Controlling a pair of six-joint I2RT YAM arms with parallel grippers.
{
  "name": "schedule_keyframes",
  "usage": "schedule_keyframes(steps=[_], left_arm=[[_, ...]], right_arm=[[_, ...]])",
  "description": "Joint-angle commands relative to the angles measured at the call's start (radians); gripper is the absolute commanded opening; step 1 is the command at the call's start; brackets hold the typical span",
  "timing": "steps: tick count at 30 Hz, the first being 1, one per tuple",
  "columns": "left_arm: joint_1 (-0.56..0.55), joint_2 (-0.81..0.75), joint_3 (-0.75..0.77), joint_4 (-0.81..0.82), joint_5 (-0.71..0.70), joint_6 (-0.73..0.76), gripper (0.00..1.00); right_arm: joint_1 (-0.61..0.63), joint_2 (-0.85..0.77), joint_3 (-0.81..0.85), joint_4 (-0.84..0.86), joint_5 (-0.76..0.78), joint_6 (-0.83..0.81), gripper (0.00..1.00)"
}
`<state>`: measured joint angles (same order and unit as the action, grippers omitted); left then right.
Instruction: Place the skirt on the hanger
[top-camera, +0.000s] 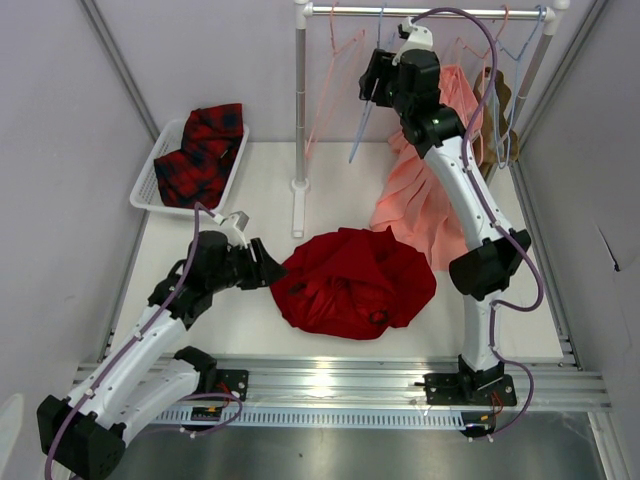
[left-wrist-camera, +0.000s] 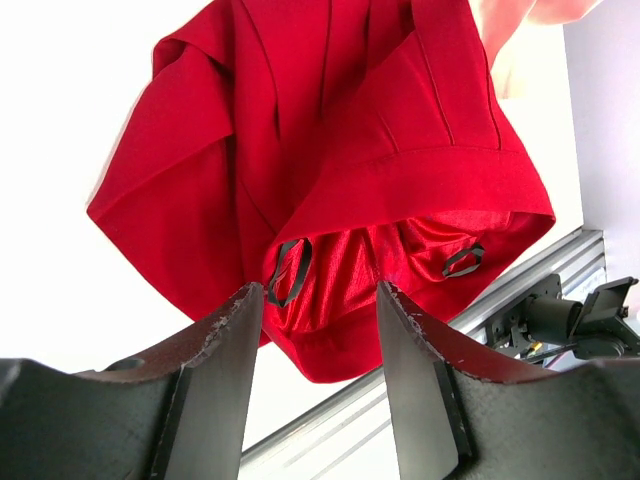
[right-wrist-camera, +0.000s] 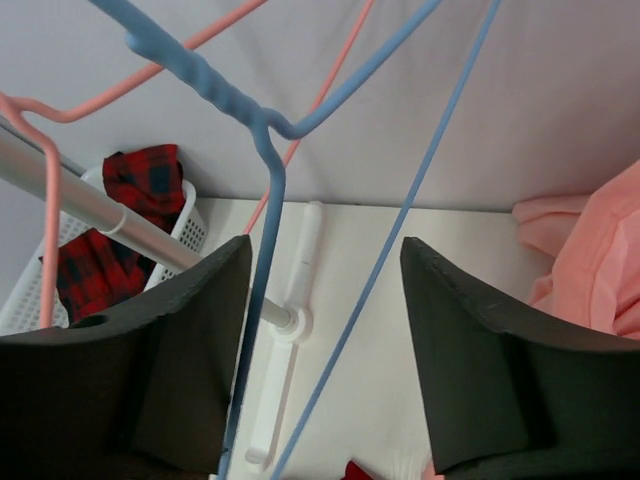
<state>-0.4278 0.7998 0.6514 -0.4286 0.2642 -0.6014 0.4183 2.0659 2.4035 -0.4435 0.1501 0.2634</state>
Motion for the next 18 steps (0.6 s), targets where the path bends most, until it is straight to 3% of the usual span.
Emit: schedule_keyframes(steps=[1,6,18], left_arm=[[-0.005,-0.011,0.045,-0.004,-0.011,0.017,0.55],[-0.005,-0.014,0.04,-0.002,-0.01,0.015,0.55],[-0.005,-0.016,0.03,0.002,-0.008,0.014,0.55]], right_arm=[[-0.003,-0.03,0.01,0.005,0.035,-0.036,0.62],[-0.004,-0.101,-0.07,0.035,0.032,-0.052,0.58],[-0.004,-0.141,-0.09,0.006,0.051,-0.105,0.55]])
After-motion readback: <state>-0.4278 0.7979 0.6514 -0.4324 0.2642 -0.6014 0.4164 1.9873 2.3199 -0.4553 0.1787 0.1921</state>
